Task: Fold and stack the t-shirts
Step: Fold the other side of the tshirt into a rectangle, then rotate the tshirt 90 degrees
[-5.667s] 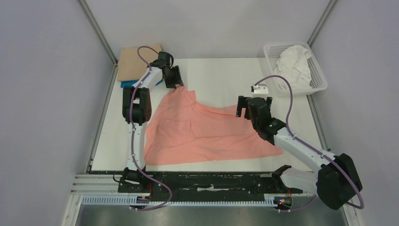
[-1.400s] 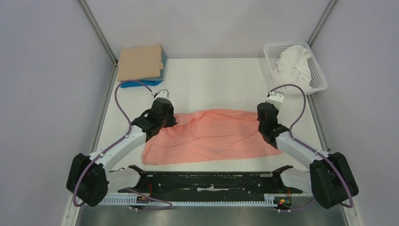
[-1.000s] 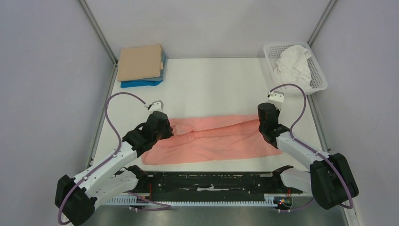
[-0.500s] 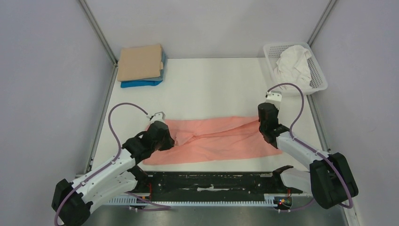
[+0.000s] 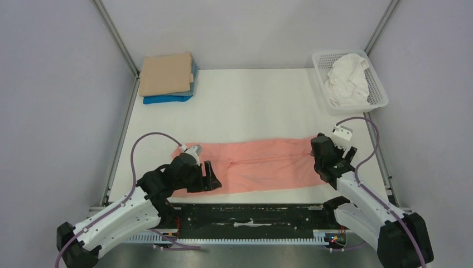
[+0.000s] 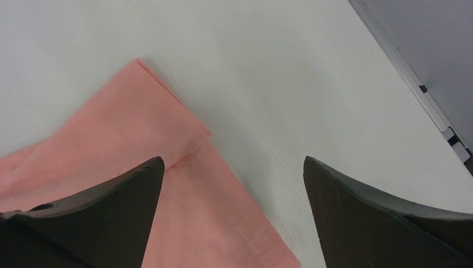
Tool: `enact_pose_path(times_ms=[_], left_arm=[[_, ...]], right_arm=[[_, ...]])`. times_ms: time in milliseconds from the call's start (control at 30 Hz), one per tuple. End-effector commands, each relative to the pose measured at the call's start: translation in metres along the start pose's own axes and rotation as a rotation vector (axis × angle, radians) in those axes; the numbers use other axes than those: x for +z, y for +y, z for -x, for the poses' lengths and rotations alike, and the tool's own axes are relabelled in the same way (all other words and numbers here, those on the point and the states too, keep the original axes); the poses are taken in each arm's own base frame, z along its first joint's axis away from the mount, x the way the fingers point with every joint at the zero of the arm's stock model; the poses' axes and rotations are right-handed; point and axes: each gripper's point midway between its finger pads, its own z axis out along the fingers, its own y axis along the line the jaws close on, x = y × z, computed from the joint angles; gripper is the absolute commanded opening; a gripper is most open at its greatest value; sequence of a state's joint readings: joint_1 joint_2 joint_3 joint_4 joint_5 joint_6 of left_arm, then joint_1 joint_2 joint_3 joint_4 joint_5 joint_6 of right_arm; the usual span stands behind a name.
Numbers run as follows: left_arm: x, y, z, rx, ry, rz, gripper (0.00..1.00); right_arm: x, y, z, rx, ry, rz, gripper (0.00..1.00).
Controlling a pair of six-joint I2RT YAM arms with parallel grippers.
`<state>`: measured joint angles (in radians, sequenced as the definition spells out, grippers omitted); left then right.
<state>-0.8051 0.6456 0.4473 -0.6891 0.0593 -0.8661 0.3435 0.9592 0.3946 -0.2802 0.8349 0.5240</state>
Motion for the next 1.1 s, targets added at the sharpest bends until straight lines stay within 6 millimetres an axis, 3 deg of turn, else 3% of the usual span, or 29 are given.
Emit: enact_pose_path(times_ms=[0, 100, 200, 300, 433, 567, 667, 767, 900, 1067], left_arm=[[-0.023, -0.052, 0.026, 0.078, -0.066, -0.189, 0.80], [-0.033, -0.057, 0.046, 0.115, -0.133, -0.162, 0.81], [-0.029, -0.043, 0.072, 0.084, -0.256, -0.050, 0.81], [-0.009, -0.031, 0.084, 0.040, -0.291, 0.048, 0.82], [0.023, -0.014, 0.086, 0.029, -0.252, 0.188, 0.82], [0.050, -0.023, 0.066, 0.053, -0.116, 0.143, 0.83], [0.060, -0.048, 0.036, 0.092, 0.017, -0.049, 0.84], [0.058, -0.060, 0.007, 0.120, 0.114, -0.185, 0.84], [0.045, -0.061, -0.018, 0.178, 0.149, -0.203, 0.84], [0.030, -0.039, -0.020, 0.186, 0.105, -0.097, 0.84]], right_arm=[[-0.013, 0.004, 0.025, 0.112, -0.082, 0.081, 0.98], [-0.021, 0.016, 0.038, 0.133, -0.115, 0.174, 0.98], [-0.027, 0.032, 0.046, 0.138, -0.153, 0.284, 0.98], [-0.032, 0.047, 0.048, 0.133, -0.174, 0.379, 0.98], [-0.035, 0.062, 0.048, 0.100, -0.175, 0.456, 0.98], [-0.034, 0.069, 0.042, 0.075, -0.155, 0.478, 0.99], [-0.031, 0.069, 0.040, 0.070, -0.149, 0.471, 0.98], [-0.032, 0.071, 0.041, 0.071, -0.153, 0.477, 0.98], [-0.033, 0.073, 0.042, 0.074, -0.161, 0.496, 0.98], [-0.035, 0.077, 0.043, 0.062, -0.171, 0.523, 0.98]])
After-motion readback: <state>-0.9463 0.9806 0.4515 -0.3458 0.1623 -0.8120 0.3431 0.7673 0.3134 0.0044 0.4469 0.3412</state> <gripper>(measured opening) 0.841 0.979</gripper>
